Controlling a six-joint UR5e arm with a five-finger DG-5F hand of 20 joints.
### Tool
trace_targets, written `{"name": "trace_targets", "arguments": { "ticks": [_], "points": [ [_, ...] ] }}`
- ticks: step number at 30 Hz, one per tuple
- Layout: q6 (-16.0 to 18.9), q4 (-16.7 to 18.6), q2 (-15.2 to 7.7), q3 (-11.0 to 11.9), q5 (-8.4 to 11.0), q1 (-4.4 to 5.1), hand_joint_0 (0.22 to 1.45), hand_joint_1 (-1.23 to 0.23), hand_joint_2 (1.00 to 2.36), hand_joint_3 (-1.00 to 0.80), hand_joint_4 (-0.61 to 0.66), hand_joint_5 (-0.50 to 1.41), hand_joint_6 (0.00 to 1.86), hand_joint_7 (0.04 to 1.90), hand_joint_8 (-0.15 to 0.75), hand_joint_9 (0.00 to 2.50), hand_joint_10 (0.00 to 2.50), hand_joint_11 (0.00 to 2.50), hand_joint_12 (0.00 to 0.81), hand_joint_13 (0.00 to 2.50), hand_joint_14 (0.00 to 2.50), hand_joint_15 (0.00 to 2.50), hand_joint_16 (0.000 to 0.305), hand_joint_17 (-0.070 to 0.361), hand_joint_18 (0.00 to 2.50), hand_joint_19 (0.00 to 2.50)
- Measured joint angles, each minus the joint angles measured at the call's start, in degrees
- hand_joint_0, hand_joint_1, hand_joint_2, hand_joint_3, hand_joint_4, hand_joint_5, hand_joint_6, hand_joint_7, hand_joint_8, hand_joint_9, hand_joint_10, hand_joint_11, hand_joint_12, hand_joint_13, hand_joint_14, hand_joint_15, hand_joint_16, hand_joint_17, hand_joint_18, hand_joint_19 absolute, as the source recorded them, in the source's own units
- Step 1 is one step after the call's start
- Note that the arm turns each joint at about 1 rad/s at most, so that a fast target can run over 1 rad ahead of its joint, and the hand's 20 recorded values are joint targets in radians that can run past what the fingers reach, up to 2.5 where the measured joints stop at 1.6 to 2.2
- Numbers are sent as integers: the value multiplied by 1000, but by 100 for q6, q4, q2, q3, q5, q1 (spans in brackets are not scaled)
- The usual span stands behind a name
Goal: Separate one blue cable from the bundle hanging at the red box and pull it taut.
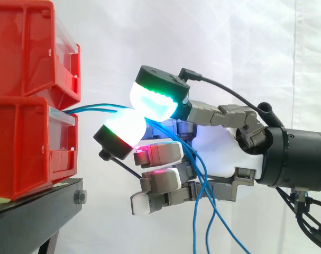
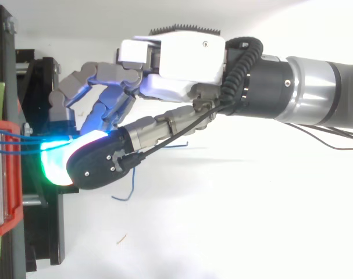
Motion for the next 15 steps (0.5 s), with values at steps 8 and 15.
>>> {"name": "trace_targets", "arguments": {
  "ticks": [8,15],
  "points": [
    [-46,-25,1,23,-30,2,528,-500,1000,-500,176,-226,879,851,277,941,350,1627,387,1112,18,1251,48,109,799,669],
    [-139,5,-5,-80,-28,14,542,-335,1000,-500,161,-210,843,880,273,995,190,1668,378,1121,19,1247,48,107,807,682]
  ]
}}
